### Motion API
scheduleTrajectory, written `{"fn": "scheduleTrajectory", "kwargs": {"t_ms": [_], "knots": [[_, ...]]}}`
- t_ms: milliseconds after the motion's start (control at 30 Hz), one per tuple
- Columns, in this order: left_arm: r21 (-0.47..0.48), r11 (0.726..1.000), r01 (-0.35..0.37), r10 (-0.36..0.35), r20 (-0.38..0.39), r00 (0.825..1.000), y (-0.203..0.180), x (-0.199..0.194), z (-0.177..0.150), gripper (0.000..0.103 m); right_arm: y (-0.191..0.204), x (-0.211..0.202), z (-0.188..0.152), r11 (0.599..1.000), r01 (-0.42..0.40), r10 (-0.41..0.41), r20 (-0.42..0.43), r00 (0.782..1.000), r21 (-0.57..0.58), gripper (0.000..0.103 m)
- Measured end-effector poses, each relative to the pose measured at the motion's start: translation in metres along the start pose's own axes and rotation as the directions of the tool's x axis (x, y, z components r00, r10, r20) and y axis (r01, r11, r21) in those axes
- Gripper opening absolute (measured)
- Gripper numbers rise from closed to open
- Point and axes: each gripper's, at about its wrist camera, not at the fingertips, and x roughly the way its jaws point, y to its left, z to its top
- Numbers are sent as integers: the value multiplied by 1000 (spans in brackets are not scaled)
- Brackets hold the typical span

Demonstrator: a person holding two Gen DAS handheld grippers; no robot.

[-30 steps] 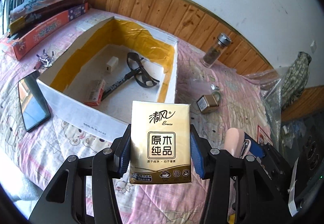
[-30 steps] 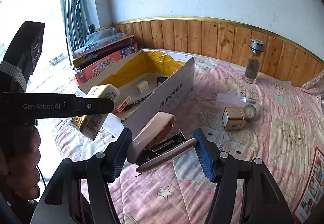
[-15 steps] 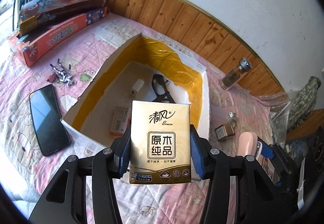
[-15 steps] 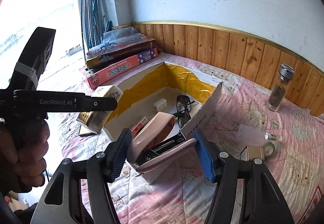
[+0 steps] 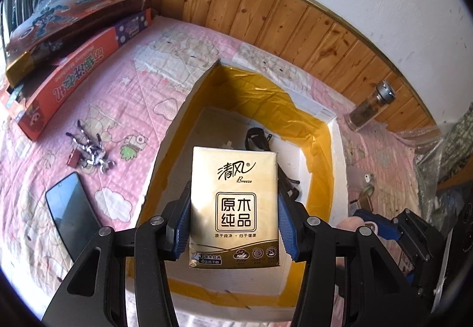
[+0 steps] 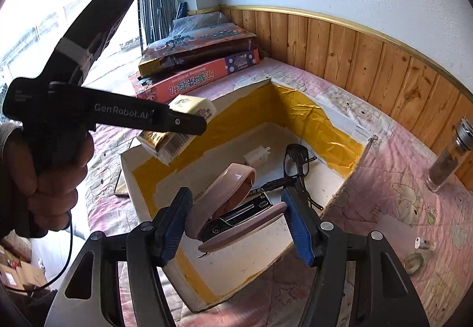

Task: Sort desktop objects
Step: 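Open both tools to drop the tissue pack and stapler into the box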

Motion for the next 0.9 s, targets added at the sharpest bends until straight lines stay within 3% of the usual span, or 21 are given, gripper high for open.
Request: {"fn": "scheduleTrajectory", "kwargs": {"t_ms": [333, 600, 767, 900], "knots": [[90, 995, -48, 57, -91, 994, -7, 55, 50, 52, 1, 46, 12, 992, -54, 39, -132, 990, -110, 63], [150, 982, -113, 142, -198, 970, -6, 110, 64, 52, -3, 77, 15, 980, -138, 98, -253, 963, -144, 63], [266, 946, -183, 234, -175, 956, -19, 127, 67, 52, 0, 91, 11, 970, -179, 120, -320, 940, -161, 63], [373, 892, -256, 321, -123, 939, -31, 137, 67, 52, -1, 101, 6, 968, -186, 115, -359, 926, -170, 63]]}}
